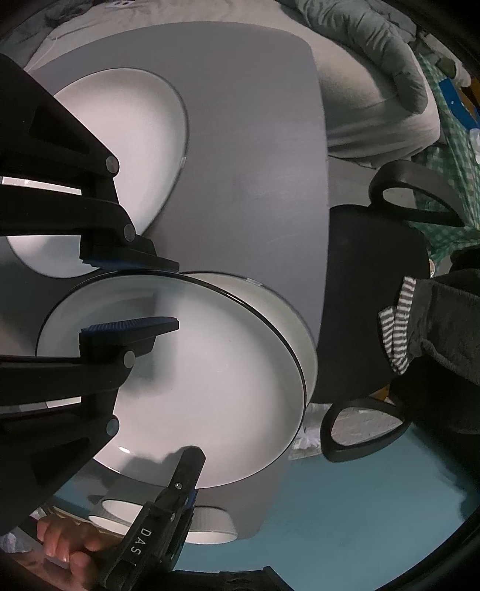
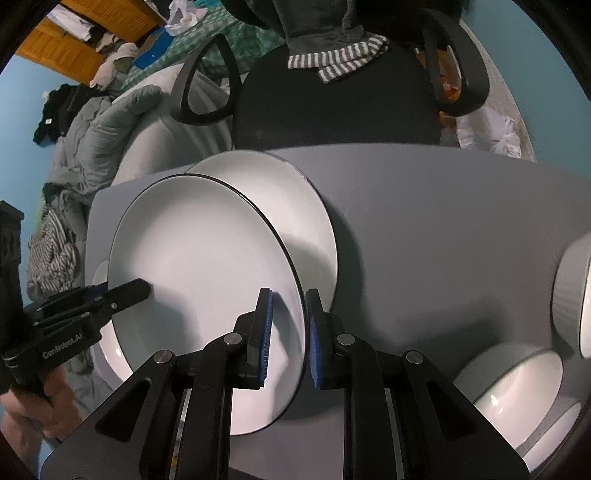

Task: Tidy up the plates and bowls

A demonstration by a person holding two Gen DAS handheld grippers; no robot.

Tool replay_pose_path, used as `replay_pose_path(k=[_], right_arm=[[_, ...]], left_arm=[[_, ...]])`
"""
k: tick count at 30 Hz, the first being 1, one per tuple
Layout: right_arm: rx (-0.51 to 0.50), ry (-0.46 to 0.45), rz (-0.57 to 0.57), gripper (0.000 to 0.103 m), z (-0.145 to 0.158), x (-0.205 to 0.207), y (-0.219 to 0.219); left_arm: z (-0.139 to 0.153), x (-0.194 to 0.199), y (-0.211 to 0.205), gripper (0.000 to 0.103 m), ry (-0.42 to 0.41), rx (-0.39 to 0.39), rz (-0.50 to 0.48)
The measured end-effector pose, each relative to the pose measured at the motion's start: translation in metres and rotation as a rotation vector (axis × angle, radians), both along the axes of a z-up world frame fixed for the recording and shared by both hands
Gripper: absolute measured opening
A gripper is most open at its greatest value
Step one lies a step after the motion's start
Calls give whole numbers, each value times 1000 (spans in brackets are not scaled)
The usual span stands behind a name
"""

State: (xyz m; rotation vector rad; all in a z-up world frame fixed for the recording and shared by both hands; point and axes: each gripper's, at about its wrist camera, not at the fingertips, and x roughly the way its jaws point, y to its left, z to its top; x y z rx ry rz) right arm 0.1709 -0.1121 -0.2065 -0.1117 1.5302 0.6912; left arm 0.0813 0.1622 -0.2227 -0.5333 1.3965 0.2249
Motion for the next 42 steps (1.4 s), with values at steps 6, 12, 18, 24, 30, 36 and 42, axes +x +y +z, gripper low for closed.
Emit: replay_pose_path(k=[6, 12, 18, 24, 30, 36, 42], right_arm=[[-11, 18, 13, 18, -9, 15, 12], [-30, 23, 32, 18, -15, 24, 20], [-49, 18, 45, 18, -19, 25, 22], [-64, 25, 53, 18, -20, 27, 22], [-86, 65, 59, 22, -21, 32, 28], [-146, 131, 67, 34, -24, 36, 38], [-200, 209, 26, 46, -26, 41, 43]], left_arm=[[-8, 14, 7, 22, 22, 0, 17], [-16, 24, 9, 23, 38, 1, 20], [-22, 25, 7, 24, 51, -3, 27], [-23, 25, 5, 24, 49, 10, 19], [-24, 27, 4, 25, 50, 26, 11], [-23, 28, -2, 26, 74, 62, -8], [-25, 23, 1, 31, 102, 71, 3]])
